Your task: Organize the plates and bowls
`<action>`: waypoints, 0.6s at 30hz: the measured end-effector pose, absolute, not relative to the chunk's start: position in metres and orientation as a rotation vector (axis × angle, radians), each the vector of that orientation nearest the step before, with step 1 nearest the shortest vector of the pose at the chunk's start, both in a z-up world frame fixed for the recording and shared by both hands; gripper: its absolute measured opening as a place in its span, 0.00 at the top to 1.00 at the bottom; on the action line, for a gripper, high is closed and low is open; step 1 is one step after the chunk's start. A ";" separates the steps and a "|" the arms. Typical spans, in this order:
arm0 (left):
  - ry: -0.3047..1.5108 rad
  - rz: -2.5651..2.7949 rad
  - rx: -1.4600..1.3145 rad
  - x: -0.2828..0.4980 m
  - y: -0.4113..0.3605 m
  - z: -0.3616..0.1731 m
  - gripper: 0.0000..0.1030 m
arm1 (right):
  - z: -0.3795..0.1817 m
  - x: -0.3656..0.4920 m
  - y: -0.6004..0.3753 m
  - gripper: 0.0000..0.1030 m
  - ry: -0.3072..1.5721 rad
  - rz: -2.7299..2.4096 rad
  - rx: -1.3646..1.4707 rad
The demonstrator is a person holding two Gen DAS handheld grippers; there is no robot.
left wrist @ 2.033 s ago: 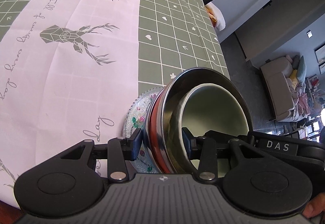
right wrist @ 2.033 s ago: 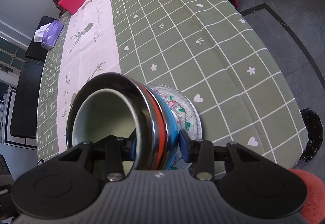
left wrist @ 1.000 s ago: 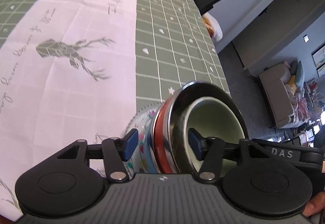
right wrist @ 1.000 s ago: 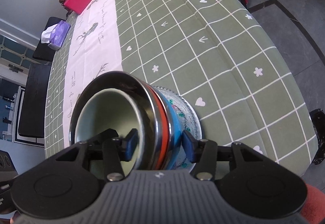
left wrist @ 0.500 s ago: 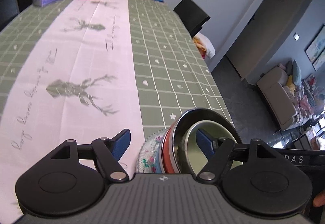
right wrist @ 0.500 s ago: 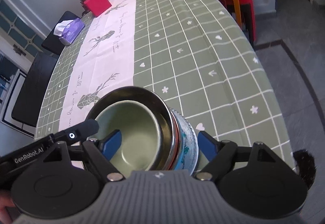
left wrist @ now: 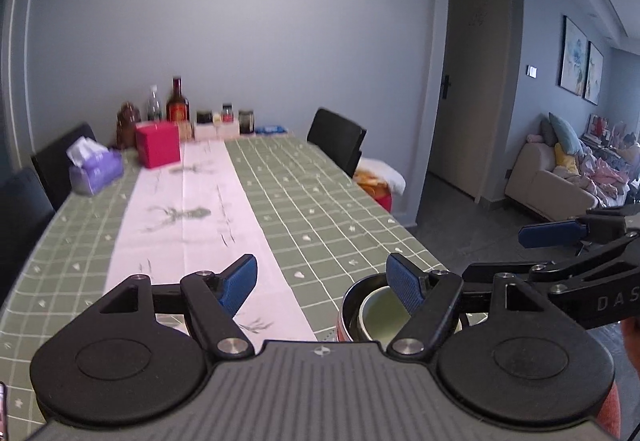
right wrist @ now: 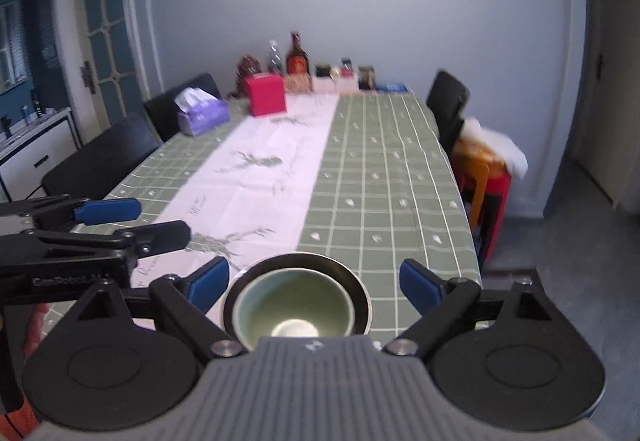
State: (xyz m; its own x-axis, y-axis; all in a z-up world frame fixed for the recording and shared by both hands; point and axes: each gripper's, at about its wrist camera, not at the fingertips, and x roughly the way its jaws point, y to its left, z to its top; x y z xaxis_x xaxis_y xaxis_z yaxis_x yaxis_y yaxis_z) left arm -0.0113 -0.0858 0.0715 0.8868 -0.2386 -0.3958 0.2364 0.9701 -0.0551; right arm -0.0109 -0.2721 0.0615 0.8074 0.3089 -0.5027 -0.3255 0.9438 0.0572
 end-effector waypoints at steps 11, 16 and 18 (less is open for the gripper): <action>0.270 -0.184 0.073 -0.085 -0.086 0.078 0.14 | 0.052 -0.106 -0.249 0.04 0.370 0.363 -0.036; 0.314 -0.146 0.107 -0.100 -0.087 0.063 0.07 | 0.034 -0.133 -0.245 0.04 0.364 0.291 -0.037; 0.339 -0.141 0.093 -0.103 -0.084 0.055 0.07 | 0.025 -0.141 -0.244 0.04 0.370 0.263 -0.041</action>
